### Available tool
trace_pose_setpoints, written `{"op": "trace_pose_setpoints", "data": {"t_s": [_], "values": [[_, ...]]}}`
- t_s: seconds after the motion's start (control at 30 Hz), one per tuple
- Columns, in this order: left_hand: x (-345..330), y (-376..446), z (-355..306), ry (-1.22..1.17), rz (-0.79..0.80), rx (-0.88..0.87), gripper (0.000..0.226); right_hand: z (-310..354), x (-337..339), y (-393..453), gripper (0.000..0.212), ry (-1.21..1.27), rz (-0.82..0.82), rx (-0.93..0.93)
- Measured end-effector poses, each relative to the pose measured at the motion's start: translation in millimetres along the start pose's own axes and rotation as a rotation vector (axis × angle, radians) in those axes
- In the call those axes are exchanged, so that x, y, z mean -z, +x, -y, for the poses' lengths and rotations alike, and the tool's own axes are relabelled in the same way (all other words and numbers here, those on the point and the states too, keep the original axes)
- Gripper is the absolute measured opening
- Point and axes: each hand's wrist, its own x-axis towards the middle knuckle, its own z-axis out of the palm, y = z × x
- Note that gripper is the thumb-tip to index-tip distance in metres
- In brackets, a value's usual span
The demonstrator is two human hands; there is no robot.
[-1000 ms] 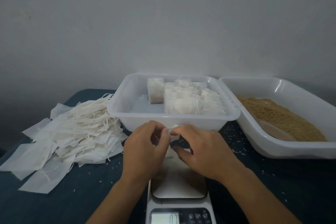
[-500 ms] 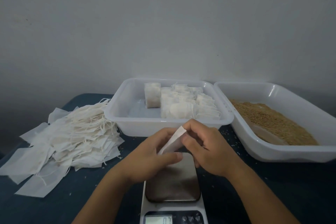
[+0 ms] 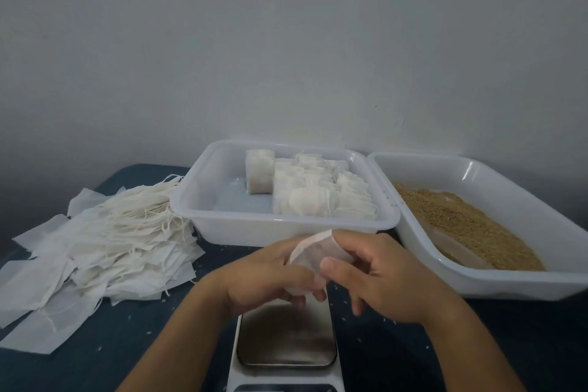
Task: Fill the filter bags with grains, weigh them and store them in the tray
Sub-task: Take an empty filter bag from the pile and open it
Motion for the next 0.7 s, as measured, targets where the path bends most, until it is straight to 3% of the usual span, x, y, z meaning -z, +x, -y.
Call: {"op": "trace_pose_setpoints", "data": {"t_s": [0.1,0.3,0.47,0.57,0.63,0.7], "values": [[1.4,-2.9,2.1,0.035,-0.011,0.001,0.047,9.5,-0.9,1.8,0.034,-0.139,0.001,0.041],[-9.6,0.2,-1.7,0.367,-0.043,-0.055,0.022,22.9,1.0,-0.9,0.042,-0.264,0.007,0.022],[-14.3,4.3,5.0,0.351,-0.108,-0.142,0.020,30.7,8.3,-6.3,0.038,-0.294,0.026,-0.027],[-15.0,5.0,7.0,0.312,-0.187,-0.168,0.027,34.4,18.8,-13.0,0.033,-0.340,-0.176,-0.007],[-14.7,4.8,9.8,0.305,-0.260,-0.156,0.029,27.1,37.5,-15.9,0.026,-0.299,-0.485,-0.021],[-15.4,5.2,11.7,0.318,-0.302,-0.148,0.032,9.0,68.5,-18.4,0.022,-0.326,-0.739,-0.174]]}}
